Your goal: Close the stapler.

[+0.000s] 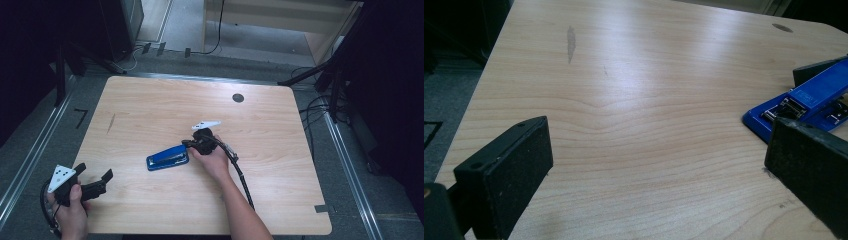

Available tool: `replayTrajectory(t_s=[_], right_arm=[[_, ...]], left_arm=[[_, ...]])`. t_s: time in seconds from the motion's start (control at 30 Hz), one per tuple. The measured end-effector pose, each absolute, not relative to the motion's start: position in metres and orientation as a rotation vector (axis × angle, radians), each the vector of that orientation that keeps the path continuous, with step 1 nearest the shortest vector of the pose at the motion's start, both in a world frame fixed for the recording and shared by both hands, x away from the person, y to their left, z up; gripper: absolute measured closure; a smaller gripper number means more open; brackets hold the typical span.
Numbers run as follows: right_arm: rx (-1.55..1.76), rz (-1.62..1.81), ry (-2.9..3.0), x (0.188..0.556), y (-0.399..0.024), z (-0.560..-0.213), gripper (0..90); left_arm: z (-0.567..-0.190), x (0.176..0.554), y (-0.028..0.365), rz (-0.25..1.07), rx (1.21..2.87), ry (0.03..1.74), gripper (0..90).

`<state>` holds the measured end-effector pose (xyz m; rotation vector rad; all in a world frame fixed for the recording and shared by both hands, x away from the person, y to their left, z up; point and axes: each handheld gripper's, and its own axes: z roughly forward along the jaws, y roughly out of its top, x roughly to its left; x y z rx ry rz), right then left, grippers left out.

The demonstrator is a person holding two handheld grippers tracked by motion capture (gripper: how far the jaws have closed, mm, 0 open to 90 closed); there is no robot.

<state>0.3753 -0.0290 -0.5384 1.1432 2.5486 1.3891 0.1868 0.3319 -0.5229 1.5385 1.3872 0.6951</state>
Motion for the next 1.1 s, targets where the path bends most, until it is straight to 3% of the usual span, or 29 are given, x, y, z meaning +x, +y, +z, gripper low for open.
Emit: replayTrajectory(t_s=[0.5, 1.1], right_arm=[[1.035, 1.304, 2.632, 0.361, -0.019, -0.536, 90.0], [0.91, 1.249, 2.658, 0.316, -0.018, -0.534, 90.0]], left_arm=[[-0.523, 0.187, 0.332, 0.695, 1.531, 1.391, 0.0], [-0.523, 0.187, 0.332, 0.699, 1.547, 1.388, 0.0]])
